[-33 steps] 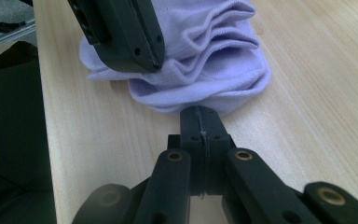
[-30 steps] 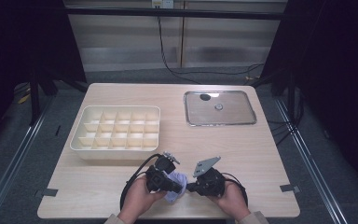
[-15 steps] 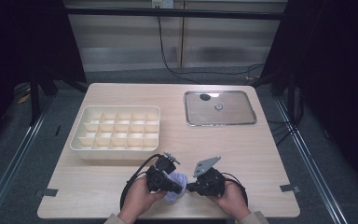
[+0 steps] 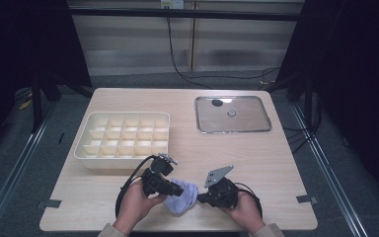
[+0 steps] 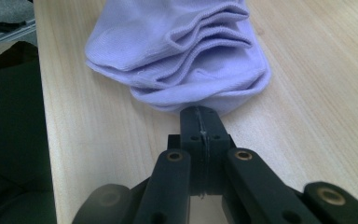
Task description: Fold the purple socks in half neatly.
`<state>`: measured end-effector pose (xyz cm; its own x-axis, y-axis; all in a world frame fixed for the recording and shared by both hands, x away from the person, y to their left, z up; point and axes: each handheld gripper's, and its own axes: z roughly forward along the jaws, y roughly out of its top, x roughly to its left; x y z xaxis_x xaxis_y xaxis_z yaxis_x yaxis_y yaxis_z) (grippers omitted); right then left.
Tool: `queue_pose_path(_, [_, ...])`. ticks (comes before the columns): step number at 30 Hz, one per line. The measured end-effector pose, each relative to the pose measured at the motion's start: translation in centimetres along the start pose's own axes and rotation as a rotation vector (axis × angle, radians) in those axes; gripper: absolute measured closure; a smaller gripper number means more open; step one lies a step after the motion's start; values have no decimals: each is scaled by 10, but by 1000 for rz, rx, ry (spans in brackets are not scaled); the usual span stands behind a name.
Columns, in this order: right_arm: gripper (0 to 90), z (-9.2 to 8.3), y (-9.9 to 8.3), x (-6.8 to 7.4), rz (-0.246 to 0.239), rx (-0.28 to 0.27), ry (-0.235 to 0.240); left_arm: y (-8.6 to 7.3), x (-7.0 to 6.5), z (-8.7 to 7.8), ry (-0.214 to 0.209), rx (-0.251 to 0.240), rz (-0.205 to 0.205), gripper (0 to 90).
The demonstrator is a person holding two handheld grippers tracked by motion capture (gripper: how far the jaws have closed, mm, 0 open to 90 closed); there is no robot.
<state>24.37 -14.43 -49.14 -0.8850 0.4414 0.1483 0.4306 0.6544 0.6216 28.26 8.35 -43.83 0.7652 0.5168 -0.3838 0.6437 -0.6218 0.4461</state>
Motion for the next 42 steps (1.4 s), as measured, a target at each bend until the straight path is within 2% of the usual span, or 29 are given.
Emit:
queue_pose_path(3, [898,0,0,0,-3,0,0,-3,5,-3,32,10,-6,715])
queue_pose_path(6, [898,0,0,0,2,1,4,-5,7,-3,40,13,-7,701])
queue_pose_path(8, [898,0,0,1,5,0,2,-6,9,-5,66,18,-9,695])
queue_pose_path(10, [899,0,0,1,5,-1,2,-8,11,-5,71,12,-26,678])
queue_pose_path(20, [899,0,0,1,5,-1,1,-17,23,-1,104,37,-57,671])
queue_pose_path(24, [899,0,0,1,6,-1,2,-19,25,1,103,38,-68,665])
queue_pose_path(30, [898,1,0,0,1,-5,2,-20,29,1,85,28,-109,638])
queue_pose_path(33, [897,0,0,1,5,-2,2,-22,31,1,73,21,-122,570])
queue_pose_path(35, [896,0,0,1,7,-2,4,-23,33,1,49,16,-139,537])
queue_pose_path(42, [895,1,0,0,1,-5,1,-23,34,2,49,18,-150,434])
